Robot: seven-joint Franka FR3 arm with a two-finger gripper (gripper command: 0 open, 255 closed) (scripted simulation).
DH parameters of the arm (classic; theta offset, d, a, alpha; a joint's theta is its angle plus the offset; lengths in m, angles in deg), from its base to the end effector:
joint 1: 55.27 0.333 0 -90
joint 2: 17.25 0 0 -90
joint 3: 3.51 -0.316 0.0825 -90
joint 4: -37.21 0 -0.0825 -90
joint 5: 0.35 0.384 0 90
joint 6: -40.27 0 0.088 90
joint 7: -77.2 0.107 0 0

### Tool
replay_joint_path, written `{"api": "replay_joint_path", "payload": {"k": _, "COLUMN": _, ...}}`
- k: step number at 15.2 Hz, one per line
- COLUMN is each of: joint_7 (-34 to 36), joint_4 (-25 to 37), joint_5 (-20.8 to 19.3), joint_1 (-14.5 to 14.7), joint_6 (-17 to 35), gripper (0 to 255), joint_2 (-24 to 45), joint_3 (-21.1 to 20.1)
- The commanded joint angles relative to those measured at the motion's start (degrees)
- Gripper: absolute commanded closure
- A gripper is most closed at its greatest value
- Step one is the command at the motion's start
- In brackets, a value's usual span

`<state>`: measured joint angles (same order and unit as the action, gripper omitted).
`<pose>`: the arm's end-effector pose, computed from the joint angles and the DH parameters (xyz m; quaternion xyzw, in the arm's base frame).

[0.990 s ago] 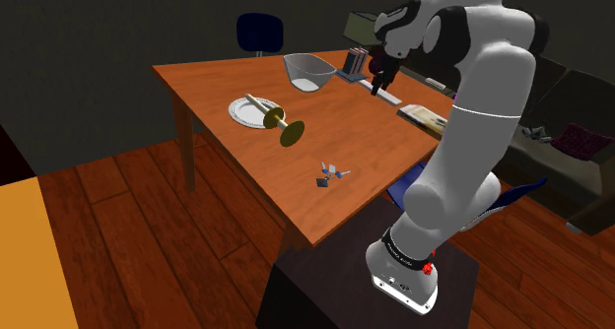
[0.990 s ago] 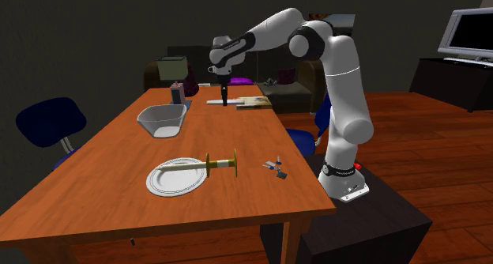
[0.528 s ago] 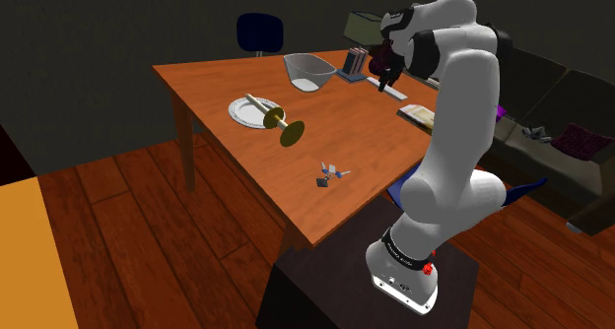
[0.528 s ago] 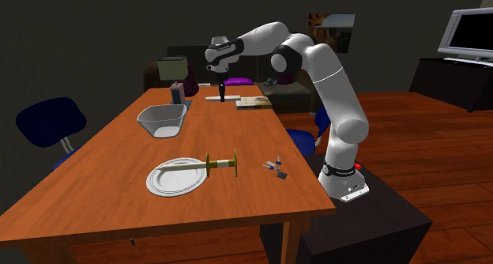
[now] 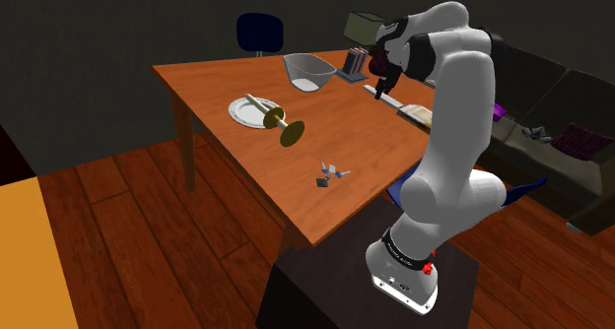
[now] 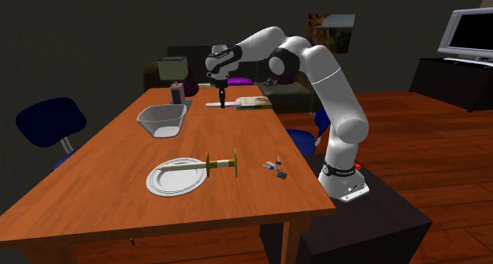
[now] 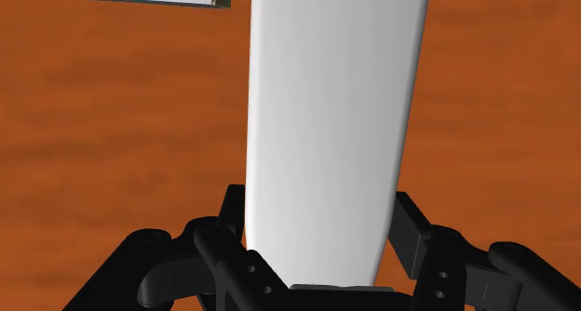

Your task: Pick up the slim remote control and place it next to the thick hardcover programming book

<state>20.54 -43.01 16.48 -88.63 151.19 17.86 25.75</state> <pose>0.4059 -0.5840 0.3803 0.9979 -0.0652 -0.0044 0.0034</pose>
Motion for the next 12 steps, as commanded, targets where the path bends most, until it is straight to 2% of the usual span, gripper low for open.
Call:
{"api": "replay_joint_path", "payload": {"k": 1, "joint_7": -0.2, "joint_4": -1.1, "joint_5": 0.2, "joint_1": 0.1, "joint_6": 1.4, "gripper": 255, "joint_2": 0.3, "joint_3": -0.1}}
{"api": "replay_joint_path", "payload": {"k": 7, "joint_7": -0.7, "joint_4": -3.1, "joint_5": 1.0, "joint_1": 0.0, "joint_6": 4.7, "gripper": 255, "joint_2": 1.8, "joint_3": -0.7}}
{"api": "replay_joint_path", "payload": {"k": 12, "joint_7": -0.7, "joint_4": -3.1, "joint_5": 1.1, "joint_1": 0.0, "joint_6": 4.7, "gripper": 255, "joint_2": 1.8, "joint_3": -0.7}}
